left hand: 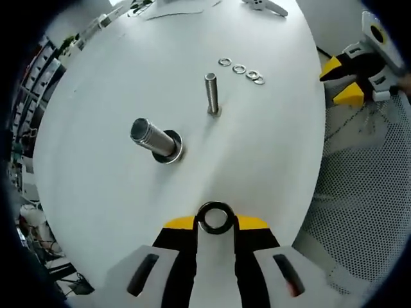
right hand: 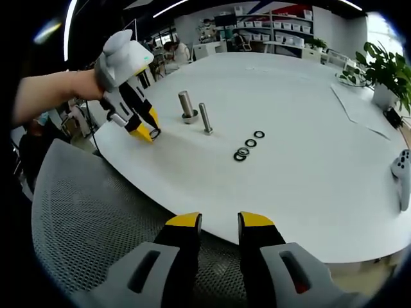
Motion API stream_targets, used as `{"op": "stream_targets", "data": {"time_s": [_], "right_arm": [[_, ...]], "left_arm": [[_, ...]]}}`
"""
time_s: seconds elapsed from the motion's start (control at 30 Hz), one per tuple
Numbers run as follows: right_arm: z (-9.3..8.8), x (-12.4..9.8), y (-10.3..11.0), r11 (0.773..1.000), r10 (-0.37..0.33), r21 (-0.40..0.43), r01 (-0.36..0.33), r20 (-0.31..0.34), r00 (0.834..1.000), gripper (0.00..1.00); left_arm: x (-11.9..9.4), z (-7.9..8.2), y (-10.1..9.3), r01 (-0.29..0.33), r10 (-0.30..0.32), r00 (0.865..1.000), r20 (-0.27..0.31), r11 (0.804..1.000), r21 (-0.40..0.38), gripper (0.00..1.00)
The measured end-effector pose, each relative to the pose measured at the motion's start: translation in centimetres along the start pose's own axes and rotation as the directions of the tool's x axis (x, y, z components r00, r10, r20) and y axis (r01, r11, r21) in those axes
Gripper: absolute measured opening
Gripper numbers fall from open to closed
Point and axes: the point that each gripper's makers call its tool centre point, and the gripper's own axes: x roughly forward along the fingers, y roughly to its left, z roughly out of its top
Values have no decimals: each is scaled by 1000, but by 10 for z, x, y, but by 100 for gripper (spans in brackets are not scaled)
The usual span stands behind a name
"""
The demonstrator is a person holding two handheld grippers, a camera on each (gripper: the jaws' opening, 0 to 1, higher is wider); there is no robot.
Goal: Place the washer onto the threaded stud by aligning its center hole with the stud, sliding it down to the base, and recovering from edge contact or off-axis alignment until the washer reaches the visible bottom stop.
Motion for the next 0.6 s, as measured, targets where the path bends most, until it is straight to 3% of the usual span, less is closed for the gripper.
{"op": "stream_targets", "data": {"time_s": [0.6], "right_arm": [[0, 0, -1, 1000, -2, 3, 2, -3, 1000, 25]], "left_arm": [[-33, 27, 17, -19, 18, 997, 76, 1000, 7, 19]]}}
